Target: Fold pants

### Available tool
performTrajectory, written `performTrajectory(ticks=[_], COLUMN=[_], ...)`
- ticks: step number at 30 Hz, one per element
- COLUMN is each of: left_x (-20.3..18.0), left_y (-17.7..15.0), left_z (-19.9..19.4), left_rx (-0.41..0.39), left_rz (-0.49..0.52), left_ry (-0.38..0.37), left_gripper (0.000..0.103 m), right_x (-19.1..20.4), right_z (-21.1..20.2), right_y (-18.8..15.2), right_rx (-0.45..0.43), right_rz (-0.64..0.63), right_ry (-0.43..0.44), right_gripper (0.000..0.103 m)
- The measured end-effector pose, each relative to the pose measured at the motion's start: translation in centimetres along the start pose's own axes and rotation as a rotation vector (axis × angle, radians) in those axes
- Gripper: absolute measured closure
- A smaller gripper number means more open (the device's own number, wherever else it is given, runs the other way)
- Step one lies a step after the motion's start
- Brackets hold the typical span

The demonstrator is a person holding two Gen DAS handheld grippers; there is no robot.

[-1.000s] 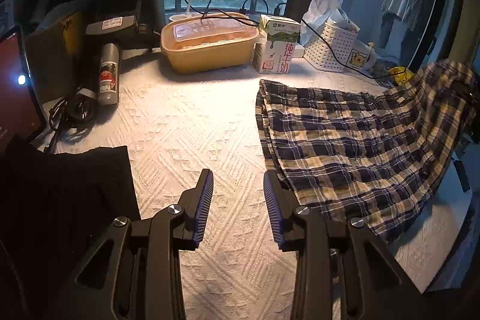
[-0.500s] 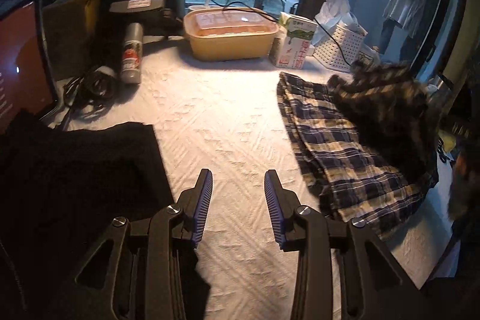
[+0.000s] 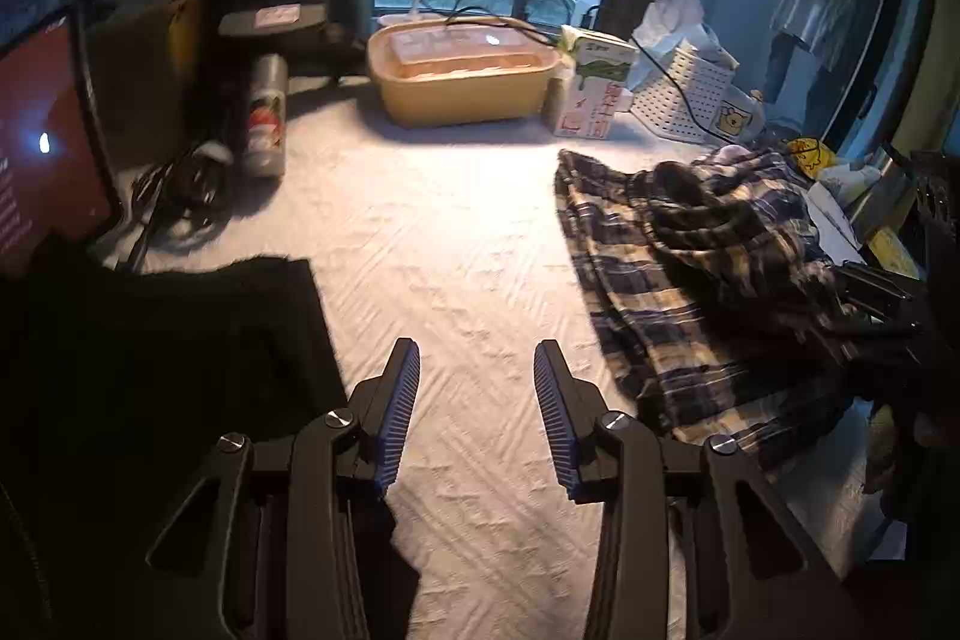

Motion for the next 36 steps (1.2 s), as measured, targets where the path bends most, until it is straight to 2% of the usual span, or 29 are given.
performTrajectory(ticks=[1, 4, 9, 17, 20, 23, 25, 27, 30, 36], left_x=[-0.4, -1.7, -5.0, -12.8, -14.4, -14.8, -14.7, -14.4, -13.4, -10.2], left_y=[0.3, 1.2, 2.7, 3.0, 2.7, 2.3, 2.1, 2.2, 2.7, 4.0], left_z=[0.0, 0.1, 0.3, 3.5, 5.6, 7.6, 8.5, 8.8, 8.4, 7.4], left_rx=[-0.002, -0.01, -0.033, 0.0, 0.047, 0.094, 0.112, 0.12, 0.109, 0.06], left_rz=[0.011, 0.04, 0.102, 0.178, 0.187, 0.188, 0.189, 0.177, 0.144, 0.094], left_ry=[-0.002, -0.006, -0.045, -0.234, -0.26, -0.263, -0.261, -0.262, -0.251, -0.174], left_gripper=[0.064, 0.064, 0.063, 0.063, 0.063, 0.064, 0.082, 0.083, 0.094, 0.096], right_x=[-0.2, 0.1, -1.2, -9.4, -12.6, -14.6, -15.4, -16.0, -16.5, -16.5], right_z=[-0.4, -1.7, -3.9, -6.8, -7.8, -8.3, -8.3, -8.3, -7.9, -6.9], right_y=[-0.1, 0.0, 0.2, -1.4, -2.6, -3.5, -4.1, -4.6, -5.1, -5.0], right_rx=[-0.009, -0.047, -0.095, -0.132, -0.136, -0.14, -0.136, -0.13, -0.125, -0.116], right_rz=[0.01, 0.026, 0.036, 0.164, 0.223, 0.257, 0.273, 0.285, 0.299, 0.292], right_ry=[0.018, 0.083, 0.098, -0.027, -0.083, -0.11, -0.12, -0.123, -0.121, -0.1], right_gripper=[0.016, 0.016, 0.016, 0.016, 0.016, 0.016, 0.016, 0.016, 0.016, 0.016])
Point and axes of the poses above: each gripper's, at about its wrist camera, not at the fingertips, and z roughly the way its jaws point, x to its left, y to its top, the point moved 7 cm from there along z, roughly the way its jaws point, and after that the axes turned 10 degrees about -x, right-handed, at the moved point
